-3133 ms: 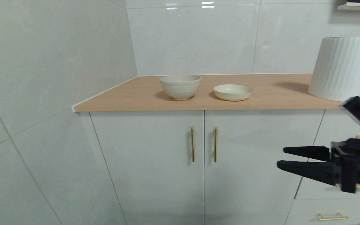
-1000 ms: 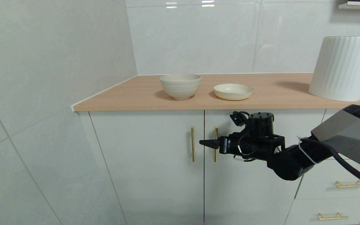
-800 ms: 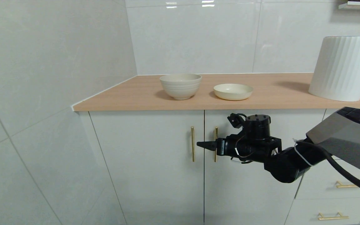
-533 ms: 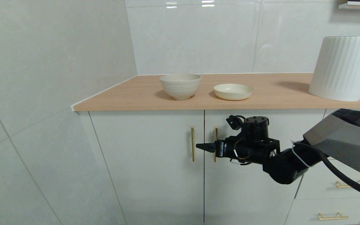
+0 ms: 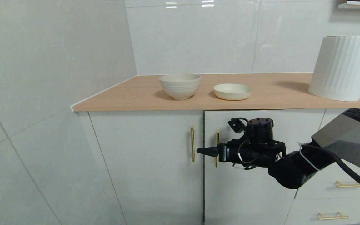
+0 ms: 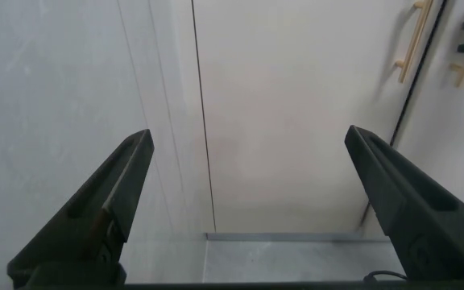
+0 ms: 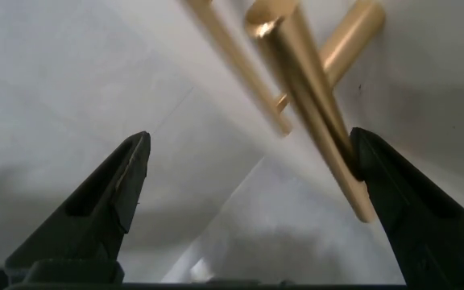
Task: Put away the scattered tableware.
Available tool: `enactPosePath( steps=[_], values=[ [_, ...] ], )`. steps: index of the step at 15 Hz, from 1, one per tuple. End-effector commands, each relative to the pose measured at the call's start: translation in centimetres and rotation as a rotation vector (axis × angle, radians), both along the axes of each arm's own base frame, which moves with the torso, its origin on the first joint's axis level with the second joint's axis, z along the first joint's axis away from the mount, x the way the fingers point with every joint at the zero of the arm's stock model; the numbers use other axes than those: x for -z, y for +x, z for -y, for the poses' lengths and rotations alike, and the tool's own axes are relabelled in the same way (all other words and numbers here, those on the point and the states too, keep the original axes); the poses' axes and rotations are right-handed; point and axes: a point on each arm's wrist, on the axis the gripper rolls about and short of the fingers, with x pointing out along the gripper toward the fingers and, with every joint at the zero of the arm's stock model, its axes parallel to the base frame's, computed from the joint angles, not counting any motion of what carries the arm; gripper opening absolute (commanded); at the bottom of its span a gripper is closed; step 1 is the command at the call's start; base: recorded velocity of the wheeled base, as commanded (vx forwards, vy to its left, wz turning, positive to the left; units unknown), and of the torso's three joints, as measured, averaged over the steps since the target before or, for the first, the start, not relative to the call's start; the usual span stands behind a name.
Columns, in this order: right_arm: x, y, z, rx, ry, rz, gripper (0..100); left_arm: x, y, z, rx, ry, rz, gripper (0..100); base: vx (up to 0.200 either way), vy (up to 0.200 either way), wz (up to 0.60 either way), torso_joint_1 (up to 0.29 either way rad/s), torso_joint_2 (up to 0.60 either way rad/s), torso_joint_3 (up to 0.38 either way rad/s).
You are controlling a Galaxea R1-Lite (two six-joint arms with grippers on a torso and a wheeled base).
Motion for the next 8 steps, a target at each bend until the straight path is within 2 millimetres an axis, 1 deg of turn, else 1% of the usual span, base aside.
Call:
enactPosePath(
  steps=[1, 3, 7, 8],
  values=[
    [-1.7, -1.5, 0.7, -0.054, 0.035, -0.006, 100, 0.0, 0.0, 0.0, 0.000, -0.001, 0.000, 100, 0.000, 0.000, 0.00, 0.000, 0.00, 0.000],
    [-2.1, -3.0, 1.3, -0.105, 0.042, -0.025, 100, 0.0, 0.0, 0.0, 0.000, 0.000, 0.000, 100, 0.000, 0.000, 0.00, 0.000, 0.00, 0.000],
    [-2.3, -6.8, 1.7, -0.166, 0.025, -0.070, 100, 0.0, 0.0, 0.0, 0.000, 0.000, 0.000, 100, 0.000, 0.000, 0.00, 0.000, 0.00, 0.000],
    [-2.4, -7.5, 1.9, -0.172, 0.023, -0.076, 100, 0.0, 0.0, 0.0, 0.000, 0.000, 0.000, 100, 0.000, 0.000, 0.00, 0.000, 0.00, 0.000]
  ],
)
